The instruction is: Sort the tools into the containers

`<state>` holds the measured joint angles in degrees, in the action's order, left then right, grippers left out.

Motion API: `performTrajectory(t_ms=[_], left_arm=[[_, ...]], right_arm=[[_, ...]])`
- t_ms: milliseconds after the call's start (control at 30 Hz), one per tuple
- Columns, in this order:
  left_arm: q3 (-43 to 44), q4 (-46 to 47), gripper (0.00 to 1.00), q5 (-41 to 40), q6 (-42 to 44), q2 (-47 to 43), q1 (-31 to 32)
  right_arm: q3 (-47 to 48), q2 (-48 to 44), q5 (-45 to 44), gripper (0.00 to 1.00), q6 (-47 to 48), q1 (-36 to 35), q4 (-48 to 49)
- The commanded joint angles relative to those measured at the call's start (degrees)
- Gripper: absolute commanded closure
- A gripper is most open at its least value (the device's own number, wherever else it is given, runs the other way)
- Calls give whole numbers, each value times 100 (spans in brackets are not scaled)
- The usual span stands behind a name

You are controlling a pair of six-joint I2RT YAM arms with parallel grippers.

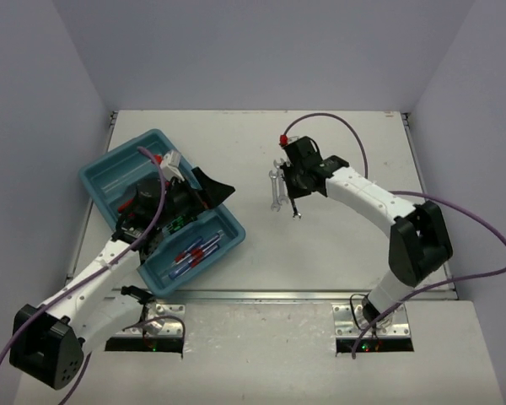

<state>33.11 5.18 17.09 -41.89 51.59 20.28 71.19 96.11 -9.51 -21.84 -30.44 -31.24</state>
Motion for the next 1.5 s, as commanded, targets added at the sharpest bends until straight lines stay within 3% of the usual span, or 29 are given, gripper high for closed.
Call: performTrajectory(t_ms=[0, 267, 567, 867, 900, 967, 1000, 1067, 1100, 1133, 1167, 1200, 1300, 1467], left_arm=[[-19, 1644, 0, 16, -598, 451, 266], [59, 2346, 5, 85, -890, 1023, 472], [108, 2575, 15, 75, -1005, 1300, 600], [184, 2783, 61, 85, -1051, 1629, 751], [256, 2837, 79, 131, -1056, 1686, 760], [389, 2798, 100, 152, -1046, 1742, 794], [445, 2713, 100, 142, -1026, 1752, 799], [539, 2482, 100, 40, -960, 1734, 802], [652, 2222, 100, -153, -885, 1686, 785], [856, 1826, 100, -600, -769, 1622, 744], [986, 1179, 100, -1158, -652, 1546, 684], [1155, 750, 100, -1408, -613, 1494, 503], [1520, -43, 100, -2118, -888, 1390, -493], [1550, -410, 100, -3830, -1936, 1384, -1889]], right_arm=[[-163, -1000, 461, 100, 38, -602, 768], [-613, -1743, 929, 100, 13, -1280, 1782], [-598, -1745, 934, 100, 58, -1693, 2113], [-420, -1703, 1215, 100, 38, -1895, 2229], [-456, -1713, 1293, 100, 28, -1895, 2284], [-556, -1760, 1318, 100, -9, -1895, 2422], [-621, -1795, 1303, 100, -34, -1895, 2483], [-688, -1848, 1128, 84, -73, -1886, 2497], [-733, -1898, 959, 69, -96, -1884, 2465], [-803, -1968, 570, 36, -125, -1878, 2424], [-923, -2116, 332, 13, -177, -1870, 2328], [-1020, -2210, 40, 8, -214, -1833, 2190], [-1338, -2631, -675, 5, -355, -1611, 1782], [-2103, -3447, -510, 3, -456, -969, 1718]])
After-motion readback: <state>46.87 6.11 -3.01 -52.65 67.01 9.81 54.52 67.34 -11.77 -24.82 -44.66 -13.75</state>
